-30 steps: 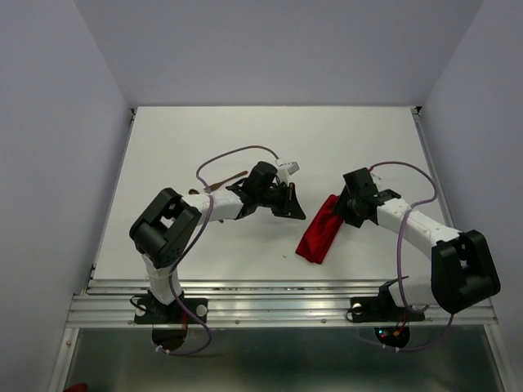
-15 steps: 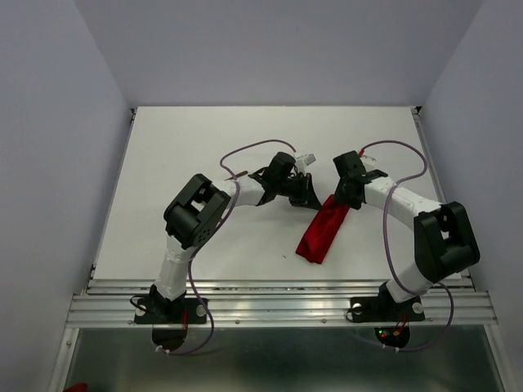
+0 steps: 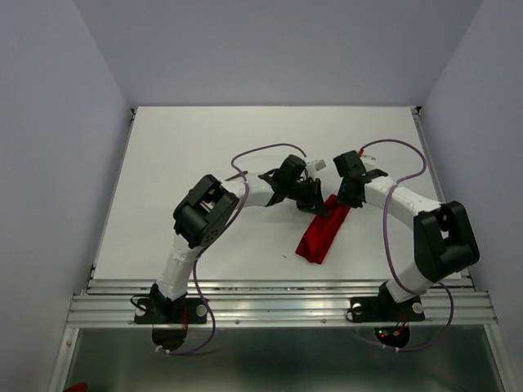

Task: Fold the napkin into a case and place the utensils inside
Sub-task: Stuff the top corner of the smaller-rectangle-folded napkin into the folded napkin.

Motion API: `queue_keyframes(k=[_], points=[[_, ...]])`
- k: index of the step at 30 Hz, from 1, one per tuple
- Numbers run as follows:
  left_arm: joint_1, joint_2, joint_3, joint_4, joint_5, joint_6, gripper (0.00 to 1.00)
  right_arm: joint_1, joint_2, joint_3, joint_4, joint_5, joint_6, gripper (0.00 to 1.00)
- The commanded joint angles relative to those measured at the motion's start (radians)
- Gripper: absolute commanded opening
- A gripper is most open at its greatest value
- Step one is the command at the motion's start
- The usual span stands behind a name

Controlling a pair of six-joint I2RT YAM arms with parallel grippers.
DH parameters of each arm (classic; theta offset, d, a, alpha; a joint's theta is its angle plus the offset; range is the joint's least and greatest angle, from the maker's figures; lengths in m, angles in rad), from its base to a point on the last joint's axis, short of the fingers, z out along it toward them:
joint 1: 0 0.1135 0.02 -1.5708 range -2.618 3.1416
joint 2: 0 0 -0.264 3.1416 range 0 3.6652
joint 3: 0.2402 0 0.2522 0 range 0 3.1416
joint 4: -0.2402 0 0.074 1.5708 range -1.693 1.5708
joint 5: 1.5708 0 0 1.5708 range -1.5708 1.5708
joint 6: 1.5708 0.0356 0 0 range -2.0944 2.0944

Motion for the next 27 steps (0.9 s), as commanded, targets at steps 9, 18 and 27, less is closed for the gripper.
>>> queue_keyframes(k=[9, 18, 27], points=[[-0.017, 0.015, 0.085, -0.013, 0.019, 0.010, 0.00, -0.016, -0.050, -0.052, 0.052, -0.027, 0.021, 0.01], [-0.021, 0.047, 0.106, -0.009, 0.025, 0.003, 0.00, -0.016, -0.156, -0.153, 0.064, -0.084, 0.076, 0.01], [-0.045, 0.090, 0.171, -0.025, 0.030, 0.000, 0.00, -0.016, -0.199, -0.163, 0.050, -0.079, 0.094, 0.01]])
